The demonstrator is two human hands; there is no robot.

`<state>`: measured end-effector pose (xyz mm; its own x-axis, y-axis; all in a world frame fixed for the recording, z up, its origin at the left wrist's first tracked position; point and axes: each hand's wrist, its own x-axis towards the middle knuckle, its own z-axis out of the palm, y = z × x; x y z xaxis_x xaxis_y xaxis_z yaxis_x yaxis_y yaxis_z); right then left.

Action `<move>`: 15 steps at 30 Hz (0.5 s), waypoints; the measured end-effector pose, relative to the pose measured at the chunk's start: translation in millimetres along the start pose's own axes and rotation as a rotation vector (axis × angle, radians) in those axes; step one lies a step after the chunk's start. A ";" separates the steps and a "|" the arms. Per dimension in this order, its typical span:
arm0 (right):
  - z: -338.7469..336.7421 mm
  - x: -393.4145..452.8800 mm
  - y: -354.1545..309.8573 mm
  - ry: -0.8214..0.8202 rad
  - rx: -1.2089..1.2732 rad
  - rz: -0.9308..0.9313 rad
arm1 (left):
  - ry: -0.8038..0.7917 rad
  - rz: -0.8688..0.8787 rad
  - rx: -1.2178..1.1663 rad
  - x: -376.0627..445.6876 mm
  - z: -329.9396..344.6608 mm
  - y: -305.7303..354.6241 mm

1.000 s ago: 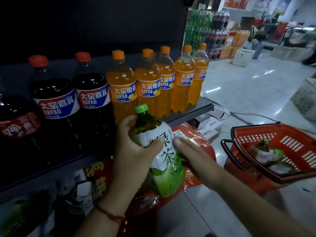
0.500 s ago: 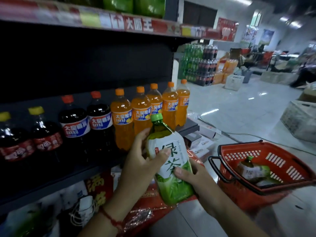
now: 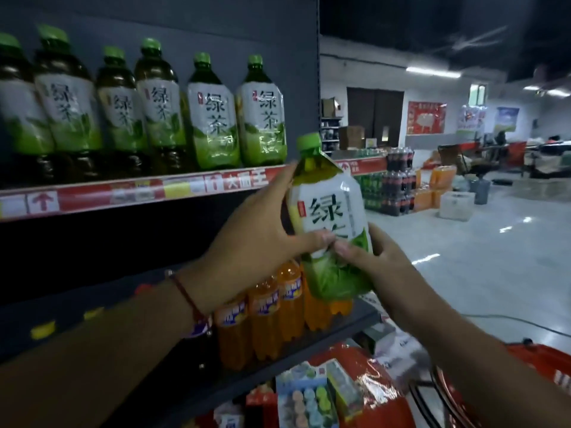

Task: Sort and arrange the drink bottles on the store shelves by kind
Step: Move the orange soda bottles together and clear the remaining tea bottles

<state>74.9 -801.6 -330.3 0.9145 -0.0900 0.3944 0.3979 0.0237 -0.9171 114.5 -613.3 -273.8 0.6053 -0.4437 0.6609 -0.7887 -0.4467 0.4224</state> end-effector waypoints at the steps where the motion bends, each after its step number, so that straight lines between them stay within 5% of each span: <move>1: -4.1 19.9 -8.1 -0.012 -0.014 -0.027 | 0.019 0.027 0.050 19.1 -5.0 0.2; 9: -36.4 194.7 -55.3 -0.128 -0.287 -0.259 | 0.187 0.265 0.720 188.2 -37.4 -30.4; 15: -53.8 290.6 -72.1 -0.184 -0.264 -0.127 | -0.021 0.180 1.232 279.8 -50.9 -25.1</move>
<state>308.0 -883.0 -152.6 0.8661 0.1062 0.4885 0.4992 -0.2367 -0.8336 298.2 -686.7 -67.9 0.5094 -0.5816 0.6343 -0.2409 -0.8040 -0.5437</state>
